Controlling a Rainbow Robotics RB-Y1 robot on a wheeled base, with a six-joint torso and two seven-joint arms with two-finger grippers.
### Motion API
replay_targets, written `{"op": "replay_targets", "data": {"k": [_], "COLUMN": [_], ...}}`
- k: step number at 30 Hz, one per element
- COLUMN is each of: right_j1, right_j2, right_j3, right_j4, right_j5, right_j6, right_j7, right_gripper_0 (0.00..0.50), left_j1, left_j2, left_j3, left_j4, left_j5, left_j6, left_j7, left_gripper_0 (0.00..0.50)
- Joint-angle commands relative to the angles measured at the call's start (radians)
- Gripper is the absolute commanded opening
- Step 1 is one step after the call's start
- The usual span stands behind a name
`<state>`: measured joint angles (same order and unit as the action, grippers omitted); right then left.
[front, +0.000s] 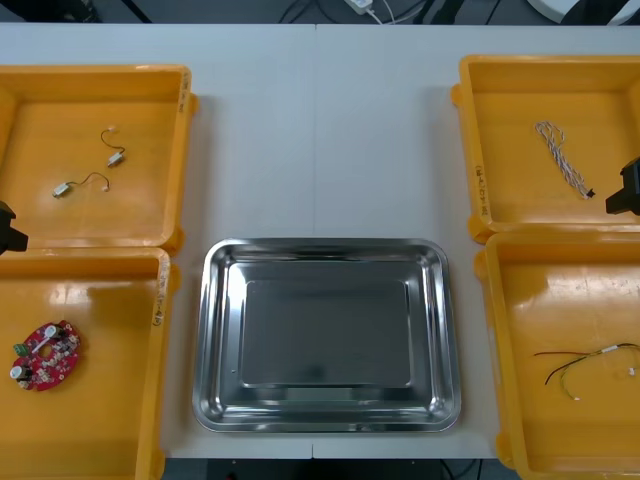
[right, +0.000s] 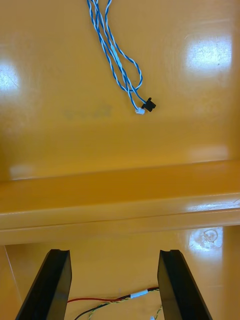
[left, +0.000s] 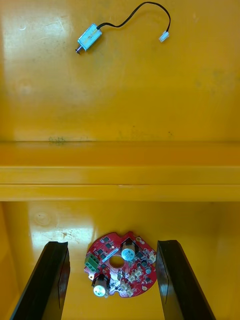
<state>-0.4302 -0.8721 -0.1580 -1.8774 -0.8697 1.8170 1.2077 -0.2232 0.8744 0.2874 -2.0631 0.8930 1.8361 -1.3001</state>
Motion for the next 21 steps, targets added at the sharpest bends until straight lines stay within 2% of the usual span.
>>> {"op": "replay_targets", "data": {"k": [1, 21], "right_j1": [0.004, 0.004], "right_j2": [0.002, 0.002], "right_j3": [-0.035, -0.035], "right_j4": [-0.029, -0.029], "right_j5": [0.003, 0.003], "right_j6": [0.005, 0.005], "right_j7": [0.020, 0.020], "right_gripper_0": [0.500, 0.500], "left_j1": [0.013, 0.013], "left_j2": [-0.008, -0.008], "left_j3": [0.032, 0.032], "left_j4": [-0.003, -0.003], "left_j5": [-0.008, -0.008], "left_j6": [-0.009, -0.009], "left_j7": [-0.073, -0.073], "left_gripper_0": [0.500, 0.500]}}
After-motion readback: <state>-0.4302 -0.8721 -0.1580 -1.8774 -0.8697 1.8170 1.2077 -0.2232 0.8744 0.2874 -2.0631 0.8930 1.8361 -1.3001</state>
